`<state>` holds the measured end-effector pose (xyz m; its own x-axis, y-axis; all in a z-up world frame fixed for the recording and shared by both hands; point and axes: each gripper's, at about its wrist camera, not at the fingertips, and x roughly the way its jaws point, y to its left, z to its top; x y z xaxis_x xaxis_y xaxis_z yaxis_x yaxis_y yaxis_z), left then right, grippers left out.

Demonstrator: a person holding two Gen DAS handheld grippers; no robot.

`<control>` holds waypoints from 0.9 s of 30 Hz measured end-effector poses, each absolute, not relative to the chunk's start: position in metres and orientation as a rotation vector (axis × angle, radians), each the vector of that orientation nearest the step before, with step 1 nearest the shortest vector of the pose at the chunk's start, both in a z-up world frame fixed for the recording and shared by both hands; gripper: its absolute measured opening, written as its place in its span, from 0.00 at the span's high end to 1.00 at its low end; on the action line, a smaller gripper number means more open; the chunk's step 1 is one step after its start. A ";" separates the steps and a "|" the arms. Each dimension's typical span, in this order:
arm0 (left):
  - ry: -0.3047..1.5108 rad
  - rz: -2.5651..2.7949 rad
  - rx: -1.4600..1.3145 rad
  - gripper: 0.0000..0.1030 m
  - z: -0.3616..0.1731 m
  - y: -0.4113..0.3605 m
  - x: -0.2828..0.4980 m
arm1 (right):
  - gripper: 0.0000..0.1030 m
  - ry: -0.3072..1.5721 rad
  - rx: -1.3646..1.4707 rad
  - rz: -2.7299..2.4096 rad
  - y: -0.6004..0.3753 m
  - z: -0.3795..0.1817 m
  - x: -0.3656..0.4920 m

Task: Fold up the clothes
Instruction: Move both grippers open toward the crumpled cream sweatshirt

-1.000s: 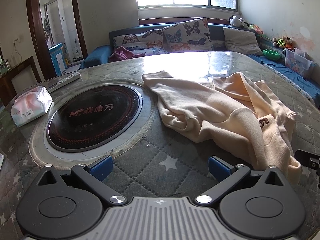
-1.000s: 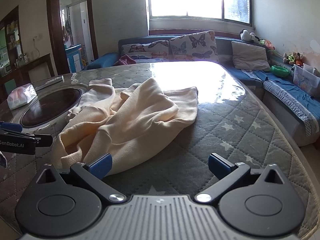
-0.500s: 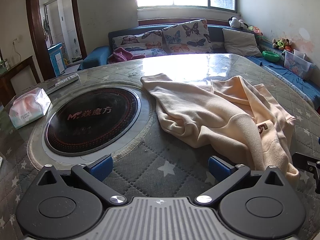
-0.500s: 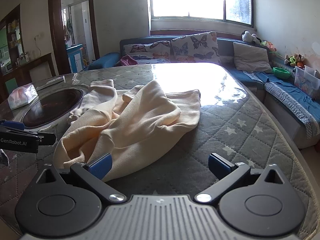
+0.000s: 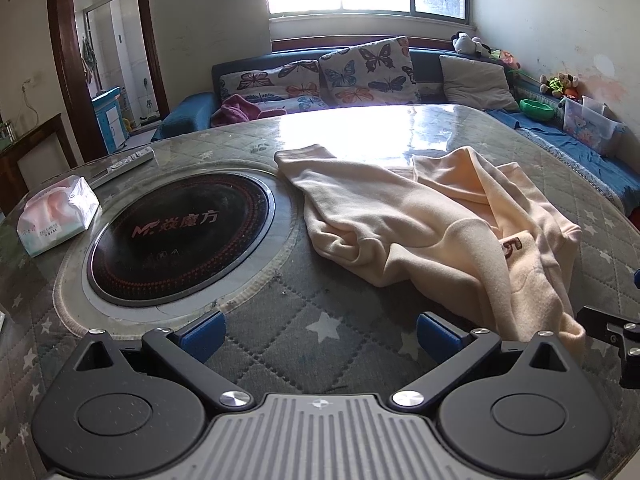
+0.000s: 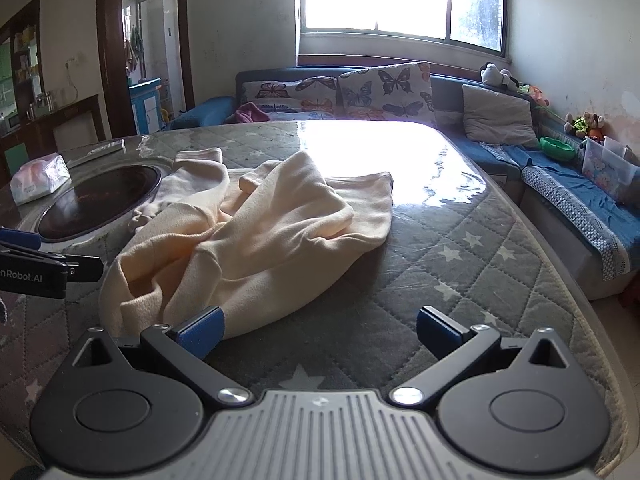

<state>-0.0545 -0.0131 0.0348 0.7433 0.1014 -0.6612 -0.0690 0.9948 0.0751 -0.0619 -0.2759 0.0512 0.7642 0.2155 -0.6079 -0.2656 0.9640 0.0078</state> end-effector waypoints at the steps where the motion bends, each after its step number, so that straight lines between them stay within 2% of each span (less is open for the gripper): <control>1: 0.728 0.091 0.048 0.00 0.034 -0.014 -0.056 | 0.00 0.653 -0.084 0.259 -0.277 0.050 -0.063; 27: 0.739 0.036 0.114 0.00 0.027 -0.041 -0.085 | 0.00 0.731 -0.096 0.265 -0.281 0.043 -0.090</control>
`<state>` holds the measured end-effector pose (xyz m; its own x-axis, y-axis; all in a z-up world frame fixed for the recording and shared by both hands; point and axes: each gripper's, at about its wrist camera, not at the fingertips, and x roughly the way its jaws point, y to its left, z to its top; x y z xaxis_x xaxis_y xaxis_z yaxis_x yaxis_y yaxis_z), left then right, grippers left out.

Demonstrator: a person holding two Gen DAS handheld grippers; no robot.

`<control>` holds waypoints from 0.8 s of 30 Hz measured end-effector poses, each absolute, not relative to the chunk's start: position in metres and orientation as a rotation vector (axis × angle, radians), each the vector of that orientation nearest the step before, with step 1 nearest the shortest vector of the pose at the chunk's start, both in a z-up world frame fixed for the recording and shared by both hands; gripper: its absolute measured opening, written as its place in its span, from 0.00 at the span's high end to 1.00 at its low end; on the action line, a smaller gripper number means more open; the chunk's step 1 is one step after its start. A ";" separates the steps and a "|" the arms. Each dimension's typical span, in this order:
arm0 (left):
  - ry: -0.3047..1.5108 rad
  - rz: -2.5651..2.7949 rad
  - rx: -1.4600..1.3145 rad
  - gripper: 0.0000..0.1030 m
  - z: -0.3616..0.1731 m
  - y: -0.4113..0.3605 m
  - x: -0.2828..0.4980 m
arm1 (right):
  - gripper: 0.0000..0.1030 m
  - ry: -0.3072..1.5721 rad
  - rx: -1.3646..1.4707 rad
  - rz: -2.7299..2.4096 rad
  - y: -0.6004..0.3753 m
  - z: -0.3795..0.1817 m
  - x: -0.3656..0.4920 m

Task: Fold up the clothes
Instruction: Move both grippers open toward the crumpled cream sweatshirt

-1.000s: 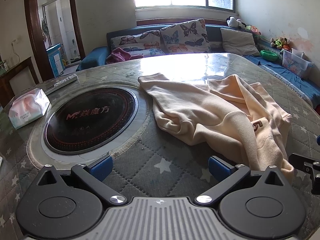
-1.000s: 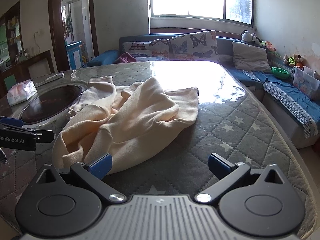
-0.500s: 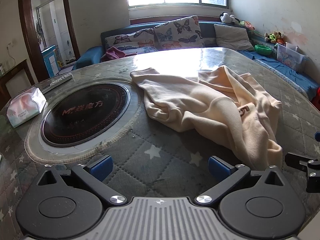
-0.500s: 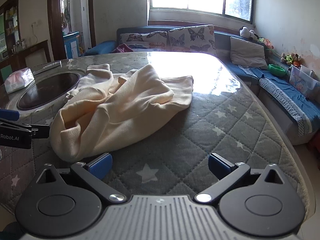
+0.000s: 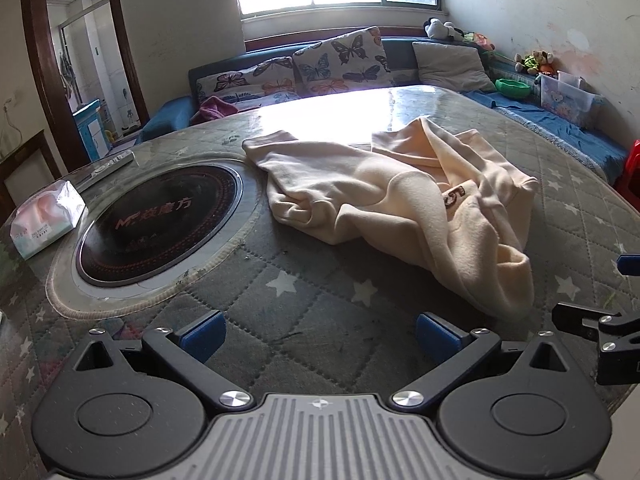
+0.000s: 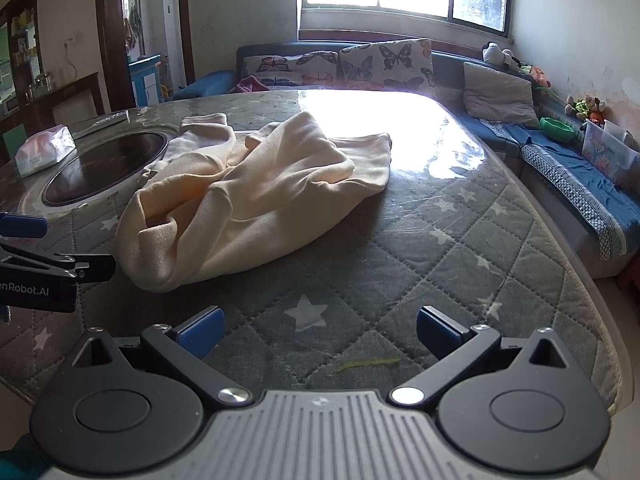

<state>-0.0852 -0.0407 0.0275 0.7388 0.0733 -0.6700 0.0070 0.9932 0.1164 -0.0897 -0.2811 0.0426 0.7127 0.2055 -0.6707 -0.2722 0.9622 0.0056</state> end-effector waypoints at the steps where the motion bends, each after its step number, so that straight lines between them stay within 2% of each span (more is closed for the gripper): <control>1: 0.738 0.035 0.115 0.00 0.028 -0.041 -0.086 | 0.00 0.731 -0.095 0.266 -0.281 0.043 -0.090; 24: 0.740 0.016 0.117 0.00 0.028 -0.046 -0.087 | 0.00 0.735 -0.106 0.292 -0.273 0.044 -0.091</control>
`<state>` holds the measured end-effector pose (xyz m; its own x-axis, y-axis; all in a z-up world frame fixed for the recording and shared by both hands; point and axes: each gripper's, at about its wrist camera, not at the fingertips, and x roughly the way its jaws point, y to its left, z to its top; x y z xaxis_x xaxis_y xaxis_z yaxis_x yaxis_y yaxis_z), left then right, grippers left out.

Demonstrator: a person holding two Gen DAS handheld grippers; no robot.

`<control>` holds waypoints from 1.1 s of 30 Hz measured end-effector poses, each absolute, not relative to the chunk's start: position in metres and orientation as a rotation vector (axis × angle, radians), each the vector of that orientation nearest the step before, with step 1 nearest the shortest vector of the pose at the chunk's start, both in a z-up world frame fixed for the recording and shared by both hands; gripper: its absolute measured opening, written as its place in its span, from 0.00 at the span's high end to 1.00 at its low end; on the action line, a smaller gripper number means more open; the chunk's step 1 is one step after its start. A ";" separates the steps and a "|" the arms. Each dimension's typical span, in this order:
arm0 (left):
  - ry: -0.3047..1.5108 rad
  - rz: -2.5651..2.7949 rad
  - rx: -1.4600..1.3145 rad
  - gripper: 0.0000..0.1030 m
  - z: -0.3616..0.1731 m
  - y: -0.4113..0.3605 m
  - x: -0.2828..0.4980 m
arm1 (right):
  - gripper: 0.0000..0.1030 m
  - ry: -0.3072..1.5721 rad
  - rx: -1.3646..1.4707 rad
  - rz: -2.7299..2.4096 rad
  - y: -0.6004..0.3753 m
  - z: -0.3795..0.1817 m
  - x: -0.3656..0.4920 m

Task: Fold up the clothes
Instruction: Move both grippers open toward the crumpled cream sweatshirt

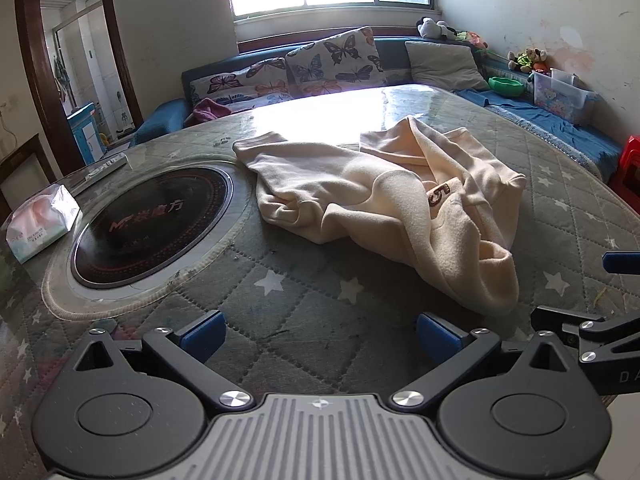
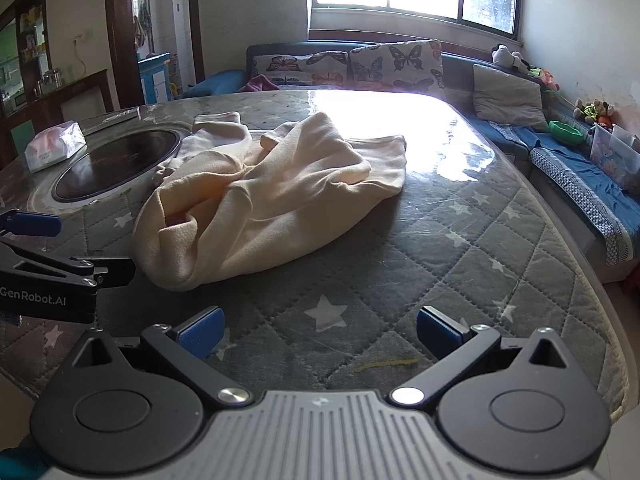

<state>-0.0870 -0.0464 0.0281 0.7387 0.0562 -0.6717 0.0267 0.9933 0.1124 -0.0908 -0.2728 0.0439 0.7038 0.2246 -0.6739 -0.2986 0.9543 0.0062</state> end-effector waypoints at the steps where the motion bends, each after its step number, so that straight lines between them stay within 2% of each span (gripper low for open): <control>1: 0.740 0.016 0.117 0.00 0.028 -0.046 -0.087 | 0.00 0.736 -0.107 0.292 -0.273 0.044 -0.091; 33: 0.752 0.017 0.102 0.00 0.031 -0.039 -0.073 | 0.00 0.734 -0.119 0.292 -0.272 0.048 -0.080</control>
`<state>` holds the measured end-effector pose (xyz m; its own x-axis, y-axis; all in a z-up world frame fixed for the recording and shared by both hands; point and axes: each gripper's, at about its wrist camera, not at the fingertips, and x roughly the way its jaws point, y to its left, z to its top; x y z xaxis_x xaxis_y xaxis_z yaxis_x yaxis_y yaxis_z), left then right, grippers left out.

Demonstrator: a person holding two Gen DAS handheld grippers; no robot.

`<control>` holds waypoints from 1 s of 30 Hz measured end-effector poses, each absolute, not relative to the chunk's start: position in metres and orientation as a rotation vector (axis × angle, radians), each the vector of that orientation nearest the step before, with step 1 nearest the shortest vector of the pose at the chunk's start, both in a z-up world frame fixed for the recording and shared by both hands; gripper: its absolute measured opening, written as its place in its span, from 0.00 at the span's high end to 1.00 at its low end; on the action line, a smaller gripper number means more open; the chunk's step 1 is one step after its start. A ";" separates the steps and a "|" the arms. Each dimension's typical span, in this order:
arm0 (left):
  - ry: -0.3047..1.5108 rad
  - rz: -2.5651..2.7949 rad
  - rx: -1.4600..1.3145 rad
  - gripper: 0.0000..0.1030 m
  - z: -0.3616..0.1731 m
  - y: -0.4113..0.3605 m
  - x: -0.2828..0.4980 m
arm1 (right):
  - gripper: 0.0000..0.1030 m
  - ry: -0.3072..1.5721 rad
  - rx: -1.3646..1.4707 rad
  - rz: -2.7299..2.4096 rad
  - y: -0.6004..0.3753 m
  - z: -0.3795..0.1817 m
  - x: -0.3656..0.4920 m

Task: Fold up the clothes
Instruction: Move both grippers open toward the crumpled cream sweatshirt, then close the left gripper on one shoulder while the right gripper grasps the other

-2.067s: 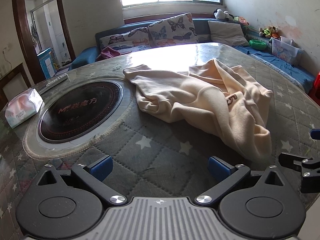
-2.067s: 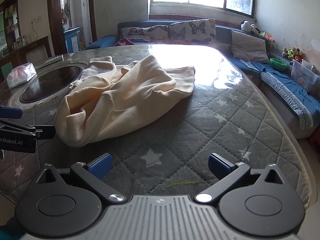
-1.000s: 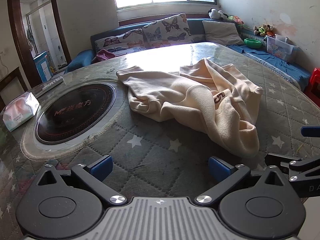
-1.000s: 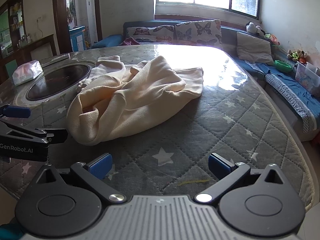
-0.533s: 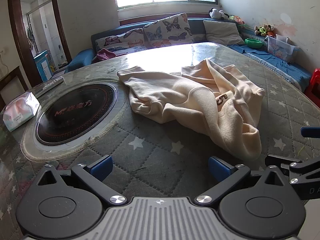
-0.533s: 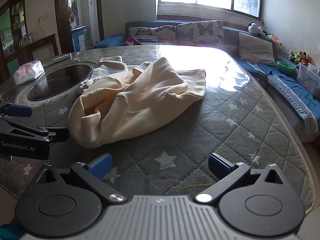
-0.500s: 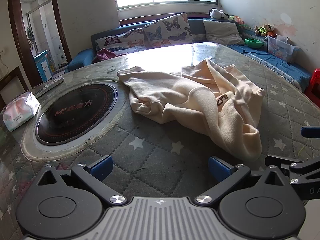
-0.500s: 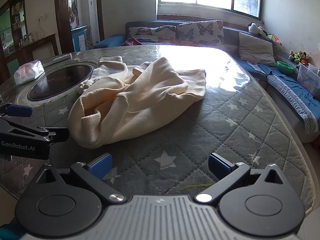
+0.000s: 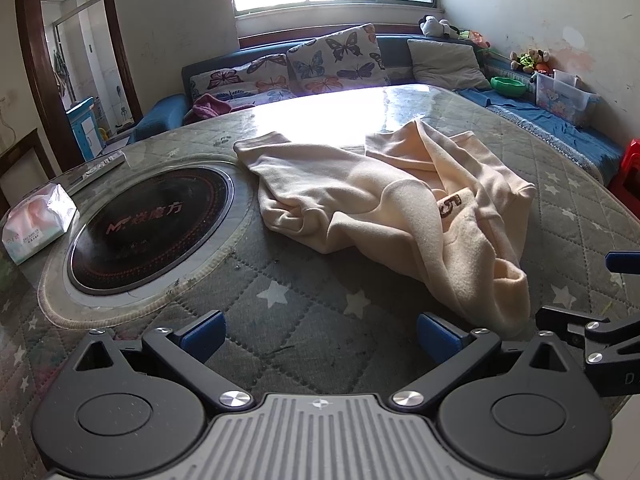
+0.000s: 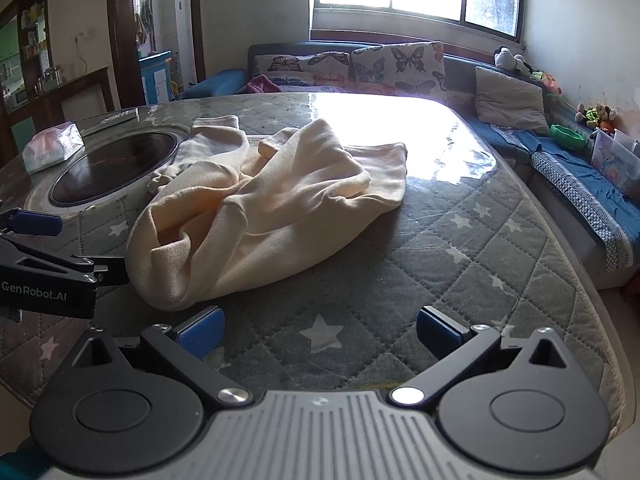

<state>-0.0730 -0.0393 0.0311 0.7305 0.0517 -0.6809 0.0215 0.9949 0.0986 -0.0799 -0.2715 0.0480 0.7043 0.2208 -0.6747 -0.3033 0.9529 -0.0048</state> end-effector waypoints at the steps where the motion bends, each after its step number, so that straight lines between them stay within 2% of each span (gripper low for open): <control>1: 0.752 0.018 0.100 0.00 0.031 -0.038 -0.072 | 0.00 0.735 -0.118 0.290 -0.272 0.048 -0.079; 26: 0.737 0.061 0.096 0.00 0.040 -0.014 -0.035 | 0.00 0.679 -0.105 0.258 -0.284 0.066 -0.040; 30: 0.723 0.068 0.088 0.00 0.046 -0.007 -0.020 | 0.03 0.669 -0.091 0.279 -0.284 0.073 -0.022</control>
<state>-0.0198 -0.0075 0.0457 0.7481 0.0922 -0.6572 -0.0318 0.9941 0.1034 -0.0222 -0.2837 0.0726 0.7489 0.2262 -0.6229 -0.2842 0.9587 0.0066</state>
